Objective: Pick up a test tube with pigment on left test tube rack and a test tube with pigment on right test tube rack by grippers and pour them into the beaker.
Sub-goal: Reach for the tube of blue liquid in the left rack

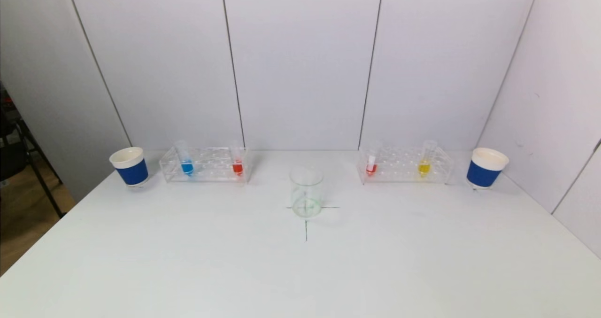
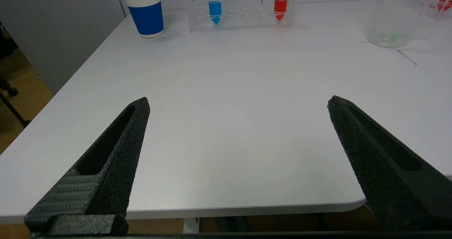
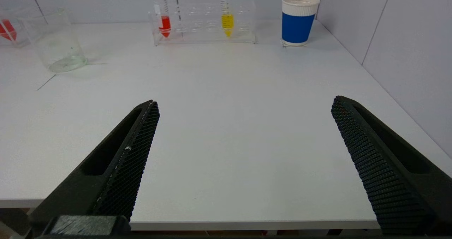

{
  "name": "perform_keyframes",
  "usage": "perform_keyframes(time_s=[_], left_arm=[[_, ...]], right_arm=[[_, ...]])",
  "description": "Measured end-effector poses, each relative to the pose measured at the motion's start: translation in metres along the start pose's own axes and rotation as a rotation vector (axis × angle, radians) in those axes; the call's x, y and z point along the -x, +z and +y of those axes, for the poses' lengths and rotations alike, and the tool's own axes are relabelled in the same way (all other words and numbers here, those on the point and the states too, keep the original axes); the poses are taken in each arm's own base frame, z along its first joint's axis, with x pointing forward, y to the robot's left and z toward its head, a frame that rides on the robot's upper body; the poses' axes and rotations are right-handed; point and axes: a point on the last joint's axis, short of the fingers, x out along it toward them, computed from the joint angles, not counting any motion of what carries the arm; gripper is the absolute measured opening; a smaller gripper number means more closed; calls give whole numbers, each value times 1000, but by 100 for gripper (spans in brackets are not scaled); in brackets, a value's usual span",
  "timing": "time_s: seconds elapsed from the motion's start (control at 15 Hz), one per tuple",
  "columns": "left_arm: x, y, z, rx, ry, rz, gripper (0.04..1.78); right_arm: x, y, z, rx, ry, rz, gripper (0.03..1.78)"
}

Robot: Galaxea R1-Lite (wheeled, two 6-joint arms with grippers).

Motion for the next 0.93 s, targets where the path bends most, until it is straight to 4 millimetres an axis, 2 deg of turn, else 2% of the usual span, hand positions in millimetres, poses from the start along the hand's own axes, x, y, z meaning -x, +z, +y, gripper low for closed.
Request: perform_keyframes(time_s=[0.93], left_arm=[[0, -1, 0, -5, 0, 5, 176]], right_arm=[[0, 0, 0, 0, 0, 0, 177]])
